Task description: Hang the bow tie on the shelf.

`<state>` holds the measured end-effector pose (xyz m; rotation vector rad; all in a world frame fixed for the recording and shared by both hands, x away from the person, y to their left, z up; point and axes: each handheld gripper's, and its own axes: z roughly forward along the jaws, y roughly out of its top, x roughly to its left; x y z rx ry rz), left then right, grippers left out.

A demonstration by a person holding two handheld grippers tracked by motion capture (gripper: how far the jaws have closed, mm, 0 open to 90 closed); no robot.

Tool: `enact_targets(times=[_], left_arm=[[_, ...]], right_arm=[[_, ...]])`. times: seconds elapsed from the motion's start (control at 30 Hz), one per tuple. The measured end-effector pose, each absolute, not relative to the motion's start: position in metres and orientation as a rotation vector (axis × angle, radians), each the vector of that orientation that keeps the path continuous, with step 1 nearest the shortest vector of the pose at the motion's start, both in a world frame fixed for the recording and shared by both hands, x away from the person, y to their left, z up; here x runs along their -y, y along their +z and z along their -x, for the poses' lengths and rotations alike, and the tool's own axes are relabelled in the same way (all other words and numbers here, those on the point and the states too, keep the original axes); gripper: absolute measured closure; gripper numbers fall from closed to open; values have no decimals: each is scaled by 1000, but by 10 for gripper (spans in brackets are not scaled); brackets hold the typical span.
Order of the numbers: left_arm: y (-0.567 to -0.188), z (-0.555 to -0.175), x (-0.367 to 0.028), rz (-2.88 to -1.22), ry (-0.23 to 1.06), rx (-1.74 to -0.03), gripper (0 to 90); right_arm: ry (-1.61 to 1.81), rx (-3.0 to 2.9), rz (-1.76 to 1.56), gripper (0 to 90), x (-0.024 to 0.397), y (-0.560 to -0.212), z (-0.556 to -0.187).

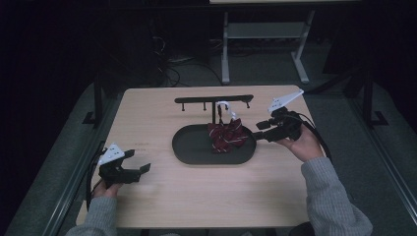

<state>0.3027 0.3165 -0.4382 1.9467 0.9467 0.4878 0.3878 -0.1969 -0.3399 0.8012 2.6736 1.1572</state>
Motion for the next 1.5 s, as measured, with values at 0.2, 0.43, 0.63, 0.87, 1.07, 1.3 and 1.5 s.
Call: enact_targets(times=[0.2, 0.43, 0.63, 0.87, 1.07, 1.3, 1.5], left_arm=[[-438, -303, -316, -1948, 487, -946, 130], [-438, -303, -316, -1950, 489, -946, 130], [-438, -303, -316, -1948, 491, -946, 130], [-438, -302, -316, -1948, 491, -947, 130], [-438, -302, -316, -1951, 490, -948, 130], [-438, -302, -316, -1953, 490, -947, 130], [-438, -302, -317, -1951, 489, -947, 130]], right_arm=[[1158, -2670, -832, 488, 204, -348, -383], [1135, -2674, -846, 478, 207, -354, -378], [1129, -2682, -876, 469, 213, -363, -375], [1122, -2680, -889, 473, 216, -370, -370], [1127, -2679, -921, 473, 221, -379, -366], [1133, -2669, -908, 472, 225, -382, -360], [1146, -2667, -936, 472, 230, -388, -356]])
